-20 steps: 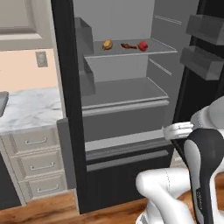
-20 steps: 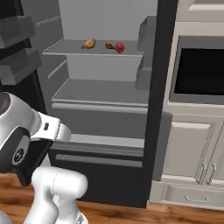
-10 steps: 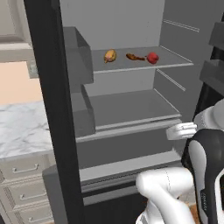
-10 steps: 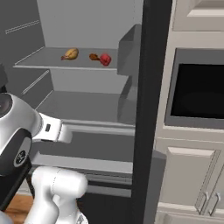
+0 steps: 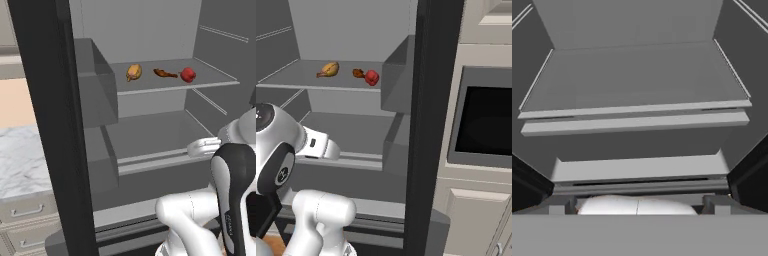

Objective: Place one bell pepper and one chicken drumstick in each tupperware on the nearby counter, to pack two identical lunches.

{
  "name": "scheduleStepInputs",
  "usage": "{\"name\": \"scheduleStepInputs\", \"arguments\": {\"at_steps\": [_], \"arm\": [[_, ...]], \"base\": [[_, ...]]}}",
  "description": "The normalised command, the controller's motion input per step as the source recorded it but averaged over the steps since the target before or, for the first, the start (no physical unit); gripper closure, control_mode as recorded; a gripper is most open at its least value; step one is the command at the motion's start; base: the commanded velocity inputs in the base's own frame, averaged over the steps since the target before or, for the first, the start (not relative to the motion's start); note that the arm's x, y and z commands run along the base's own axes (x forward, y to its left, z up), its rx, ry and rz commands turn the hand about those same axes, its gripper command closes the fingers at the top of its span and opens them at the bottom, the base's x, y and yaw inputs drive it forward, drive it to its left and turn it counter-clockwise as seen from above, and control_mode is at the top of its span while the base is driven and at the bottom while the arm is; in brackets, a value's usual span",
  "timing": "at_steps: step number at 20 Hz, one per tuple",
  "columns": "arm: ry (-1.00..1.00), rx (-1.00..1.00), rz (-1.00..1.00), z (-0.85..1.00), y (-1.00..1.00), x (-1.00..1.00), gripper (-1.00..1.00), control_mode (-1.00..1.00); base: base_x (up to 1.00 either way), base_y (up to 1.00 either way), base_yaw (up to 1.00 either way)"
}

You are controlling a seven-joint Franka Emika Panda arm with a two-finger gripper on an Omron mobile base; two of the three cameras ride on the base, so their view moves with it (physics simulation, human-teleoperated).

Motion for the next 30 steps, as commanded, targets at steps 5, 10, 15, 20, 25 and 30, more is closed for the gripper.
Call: {"name": "scheduleStepInputs", "arguments": {"at_steps": [5,10,15,20,25,30], "arm": [[0.00,0.00,0.02,0.44,0.04,0.20,-1.00,-1.00],[0.00,-0.01,-0.01,0.41,0.19,0.07,-1.00,-1.00],[-0.01,0.03,-0.12,0.22,0.19,0.06,-1.00,-1.00],[-0.21,0.01,-0.10,0.28,0.10,0.30,-1.00,-1.00],[-0.21,0.00,0.00,0.38,0.02,0.16,-1.00,-1.00],[0.00,0.01,0.00,0.26,0.18,0.27,-1.00,-1.00]], "base": [[0.00,0.00,0.00],[0.00,0.00,0.00],[0.00,0.00,0.00],[0.00,0.00,0.00],[0.00,0.00,0.00],[0.00,0.00,0.00]]}}
